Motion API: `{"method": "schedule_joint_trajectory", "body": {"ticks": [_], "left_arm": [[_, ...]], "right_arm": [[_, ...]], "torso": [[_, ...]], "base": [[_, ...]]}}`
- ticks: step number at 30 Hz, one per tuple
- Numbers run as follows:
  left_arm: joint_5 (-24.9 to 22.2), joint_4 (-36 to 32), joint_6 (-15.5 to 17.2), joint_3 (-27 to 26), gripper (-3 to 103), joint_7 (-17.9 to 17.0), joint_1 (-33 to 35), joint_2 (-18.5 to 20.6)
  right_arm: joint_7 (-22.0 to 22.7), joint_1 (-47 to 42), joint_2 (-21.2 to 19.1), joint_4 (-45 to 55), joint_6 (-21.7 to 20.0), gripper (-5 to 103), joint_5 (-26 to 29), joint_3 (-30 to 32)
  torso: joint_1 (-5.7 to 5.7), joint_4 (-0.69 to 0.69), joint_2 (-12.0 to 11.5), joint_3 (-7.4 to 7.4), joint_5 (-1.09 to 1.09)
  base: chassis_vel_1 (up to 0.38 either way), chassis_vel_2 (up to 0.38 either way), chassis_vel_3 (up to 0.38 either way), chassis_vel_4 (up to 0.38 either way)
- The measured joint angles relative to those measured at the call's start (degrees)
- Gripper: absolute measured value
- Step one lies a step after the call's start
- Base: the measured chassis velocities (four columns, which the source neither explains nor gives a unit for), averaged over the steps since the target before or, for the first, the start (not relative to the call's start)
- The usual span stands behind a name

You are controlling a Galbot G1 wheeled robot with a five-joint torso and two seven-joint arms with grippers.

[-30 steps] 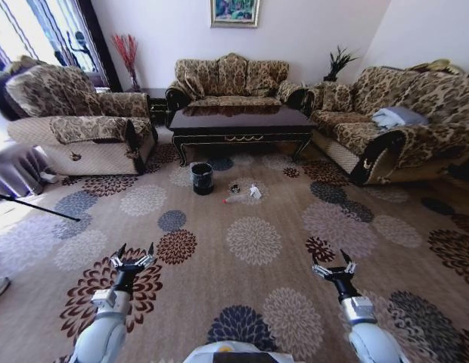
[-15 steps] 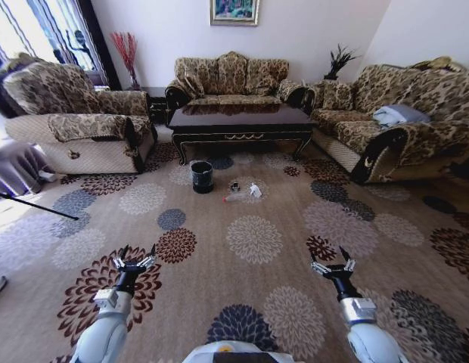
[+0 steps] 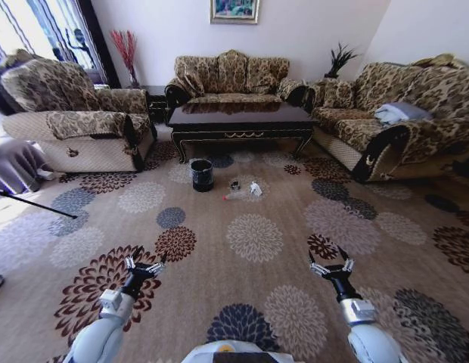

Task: Move to the front of the table and pick up the trash from the floor, then place it into the trash bin.

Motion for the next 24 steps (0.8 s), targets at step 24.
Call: {"method": "schedule_joint_trajectory", "body": {"ticks": [24], "left_arm": [[0.3, 0.1, 0.1, -0.8, 100, -0.7, 0.9, -2.0]], "right_arm": [[-3.1, 0.0, 0.3, -0.7, 2.7, 100, 2.1, -0.1]], "torso": [[-2.06, 0.0, -5.7, -3.59, 0.0]], "base": [[0.0, 0.0, 0.0, 0.0]]}}
